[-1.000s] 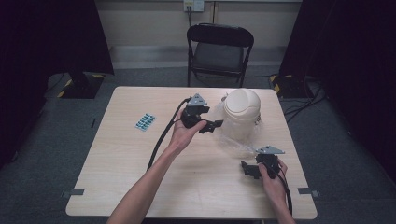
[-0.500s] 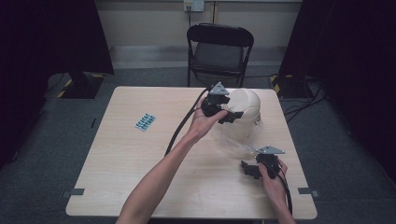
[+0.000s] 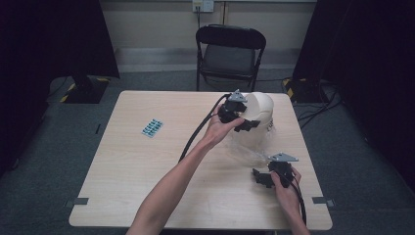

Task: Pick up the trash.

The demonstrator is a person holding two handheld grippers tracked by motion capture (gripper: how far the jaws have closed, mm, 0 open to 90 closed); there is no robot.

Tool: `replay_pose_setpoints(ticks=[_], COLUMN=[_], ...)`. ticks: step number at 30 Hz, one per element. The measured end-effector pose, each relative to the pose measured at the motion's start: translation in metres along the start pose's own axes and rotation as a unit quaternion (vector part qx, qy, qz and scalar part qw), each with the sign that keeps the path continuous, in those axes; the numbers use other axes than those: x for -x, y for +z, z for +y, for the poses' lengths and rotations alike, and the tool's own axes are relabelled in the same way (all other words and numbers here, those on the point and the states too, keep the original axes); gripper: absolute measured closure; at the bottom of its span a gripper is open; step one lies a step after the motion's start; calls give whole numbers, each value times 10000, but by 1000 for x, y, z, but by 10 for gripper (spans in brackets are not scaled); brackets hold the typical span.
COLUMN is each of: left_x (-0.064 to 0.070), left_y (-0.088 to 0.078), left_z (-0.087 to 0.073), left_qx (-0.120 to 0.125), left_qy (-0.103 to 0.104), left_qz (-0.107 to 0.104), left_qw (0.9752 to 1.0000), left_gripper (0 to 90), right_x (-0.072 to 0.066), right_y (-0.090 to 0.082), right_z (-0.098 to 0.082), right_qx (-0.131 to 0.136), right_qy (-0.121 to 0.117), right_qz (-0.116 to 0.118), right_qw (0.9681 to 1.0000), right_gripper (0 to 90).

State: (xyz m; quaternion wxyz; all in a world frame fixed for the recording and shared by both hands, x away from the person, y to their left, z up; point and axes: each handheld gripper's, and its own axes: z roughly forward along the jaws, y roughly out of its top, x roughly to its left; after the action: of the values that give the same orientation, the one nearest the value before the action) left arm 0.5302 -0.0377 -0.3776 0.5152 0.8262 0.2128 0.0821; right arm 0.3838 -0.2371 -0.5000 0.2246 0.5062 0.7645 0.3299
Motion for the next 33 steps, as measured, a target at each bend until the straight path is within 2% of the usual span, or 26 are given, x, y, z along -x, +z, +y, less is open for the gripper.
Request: replay_pose_setpoints(ticks=[4, 9, 11, 16, 21, 25, 26, 28, 33], left_x=[-1, -3, -3, -3, -2, -1, -1, 1, -1], left_y=[7, 13, 15, 18, 17, 18, 20, 21, 21], left_z=[-2, -2, -2, -4, -4, -4, -5, -5, -4], left_qx=[-43, 69, 3, -120, -144, -125, -229, -271, -317], left_qy=[6, -49, 31, 83, 193, 160, 213, 327, 320], left_qz=[-37, -68, -10, 31, 24, 5, -64, -42, -62], left_qw=[10000, 9999, 10000, 9999, 9997, 9998, 9995, 9991, 9990], left_gripper=[166, 159, 163, 166, 177, 165, 169, 187, 205], right_x=[0, 0, 0, 0, 0, 0, 0, 0, 0], right_y=[0, 0, 0, 0, 0, 0, 0, 0, 0], right_z=[0, 0, 0, 0, 0, 0, 0, 0, 0], right_qx=[0, 0, 0, 0, 0, 0, 0, 10, 0], right_qy=[-1, 0, 0, 0, -1, -1, -2, -6, -1], right_qz=[0, 0, 1, 1, 0, -1, -1, -7, -2], right_qw=[10000, 10000, 10000, 10000, 10000, 10000, 10000, 10000, 10000], right_gripper=[120, 119, 119, 120, 120, 120, 119, 120, 120])
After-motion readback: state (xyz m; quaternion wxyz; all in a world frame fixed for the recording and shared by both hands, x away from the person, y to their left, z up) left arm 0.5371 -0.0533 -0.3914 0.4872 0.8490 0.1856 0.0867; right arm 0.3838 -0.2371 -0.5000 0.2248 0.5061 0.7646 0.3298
